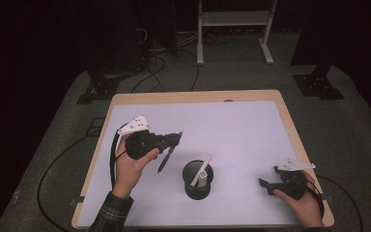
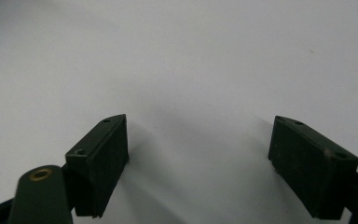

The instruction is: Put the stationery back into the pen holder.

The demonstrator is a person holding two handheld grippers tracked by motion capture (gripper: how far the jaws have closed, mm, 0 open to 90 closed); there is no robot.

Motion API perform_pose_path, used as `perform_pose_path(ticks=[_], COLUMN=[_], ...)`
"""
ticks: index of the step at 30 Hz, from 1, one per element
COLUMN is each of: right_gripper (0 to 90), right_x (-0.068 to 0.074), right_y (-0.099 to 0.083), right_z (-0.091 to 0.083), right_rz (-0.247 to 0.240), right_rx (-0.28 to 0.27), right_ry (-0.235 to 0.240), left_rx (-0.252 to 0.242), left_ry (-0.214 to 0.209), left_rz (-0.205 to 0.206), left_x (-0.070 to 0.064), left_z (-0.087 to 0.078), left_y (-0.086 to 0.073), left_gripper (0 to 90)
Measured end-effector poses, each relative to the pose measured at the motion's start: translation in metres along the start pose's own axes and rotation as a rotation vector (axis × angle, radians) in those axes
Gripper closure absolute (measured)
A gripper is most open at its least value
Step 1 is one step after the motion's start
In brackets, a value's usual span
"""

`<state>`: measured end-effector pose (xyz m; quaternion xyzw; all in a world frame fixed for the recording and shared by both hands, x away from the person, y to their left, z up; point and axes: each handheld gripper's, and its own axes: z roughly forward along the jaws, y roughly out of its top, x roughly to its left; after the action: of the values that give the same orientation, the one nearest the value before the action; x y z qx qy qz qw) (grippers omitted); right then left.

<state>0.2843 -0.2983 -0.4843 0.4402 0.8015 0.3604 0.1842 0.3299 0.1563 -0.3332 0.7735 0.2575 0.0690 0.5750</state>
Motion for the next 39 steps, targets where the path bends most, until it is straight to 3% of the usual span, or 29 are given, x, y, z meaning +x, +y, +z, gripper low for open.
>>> perform_pose_path(ticks=[9,22,39], right_gripper=[18.8,18.8,18.8], right_x=[0.000,0.000,0.000], right_y=[0.000,0.000,0.000], right_z=[0.000,0.000,0.000], right_rz=[0.000,0.000,0.000], right_rx=[0.000,0.000,0.000], right_ry=[0.000,0.000,0.000], left_rx=[-0.027,-0.036,-0.019], left_ry=[-0.037,-0.069,-0.104], left_rz=[0.034,0.065,0.072], left_x=[-0.015,-0.027,-0.035], left_z=[0.008,0.024,0.049], left_y=[0.010,0.018,0.015], left_gripper=[80.4,80.4,80.4])
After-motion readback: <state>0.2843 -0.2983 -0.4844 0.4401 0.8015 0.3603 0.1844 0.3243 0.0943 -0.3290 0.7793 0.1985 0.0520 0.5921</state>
